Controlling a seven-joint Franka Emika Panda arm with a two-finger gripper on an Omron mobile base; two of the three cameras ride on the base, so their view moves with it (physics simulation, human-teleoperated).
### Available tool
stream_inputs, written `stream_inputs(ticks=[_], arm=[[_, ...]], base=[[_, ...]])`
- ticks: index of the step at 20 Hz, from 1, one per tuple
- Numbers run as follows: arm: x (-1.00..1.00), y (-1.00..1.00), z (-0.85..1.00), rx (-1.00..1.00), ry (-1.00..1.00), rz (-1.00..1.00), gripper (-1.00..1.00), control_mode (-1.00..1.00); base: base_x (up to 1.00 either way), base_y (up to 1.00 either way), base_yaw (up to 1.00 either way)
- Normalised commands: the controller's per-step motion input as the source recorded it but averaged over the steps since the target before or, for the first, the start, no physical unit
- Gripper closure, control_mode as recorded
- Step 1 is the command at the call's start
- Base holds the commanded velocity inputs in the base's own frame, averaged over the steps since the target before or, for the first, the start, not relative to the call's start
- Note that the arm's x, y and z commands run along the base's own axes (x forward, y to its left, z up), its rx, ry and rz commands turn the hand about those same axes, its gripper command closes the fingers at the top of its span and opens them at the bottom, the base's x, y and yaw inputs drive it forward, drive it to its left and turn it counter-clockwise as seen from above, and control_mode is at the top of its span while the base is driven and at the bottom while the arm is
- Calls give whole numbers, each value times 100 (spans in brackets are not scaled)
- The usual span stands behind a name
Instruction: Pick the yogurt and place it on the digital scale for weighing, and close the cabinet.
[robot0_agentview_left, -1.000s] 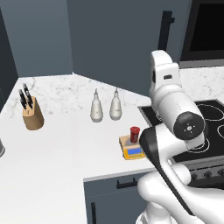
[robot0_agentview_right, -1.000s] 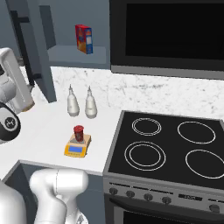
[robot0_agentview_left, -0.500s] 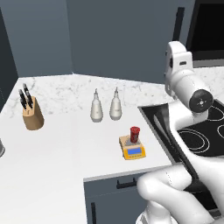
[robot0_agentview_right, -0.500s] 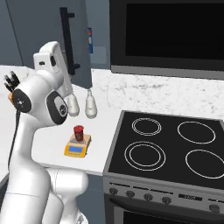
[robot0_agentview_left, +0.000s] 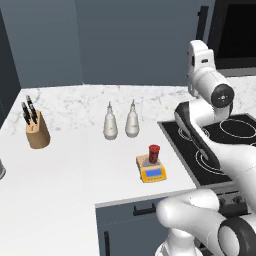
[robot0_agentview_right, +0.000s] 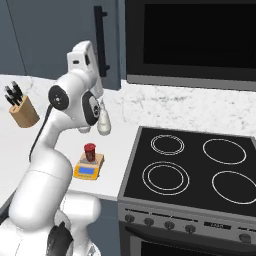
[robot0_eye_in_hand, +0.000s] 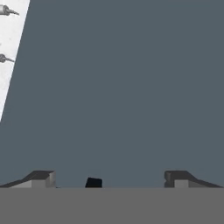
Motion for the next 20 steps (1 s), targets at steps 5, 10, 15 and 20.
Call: stream_inputs(ticks=[5, 10, 15, 20], arm=[[95, 8, 17, 0, 2, 0, -100, -100], [99, 1, 4, 0, 7, 3, -100, -100], [100, 0, 0, 0, 9, 4, -100, -100], [97, 0, 0, 0, 13, 5, -100, -100]], base=[[0, 0, 0], [0, 0, 0], [0, 0, 0], [0, 0, 0]])
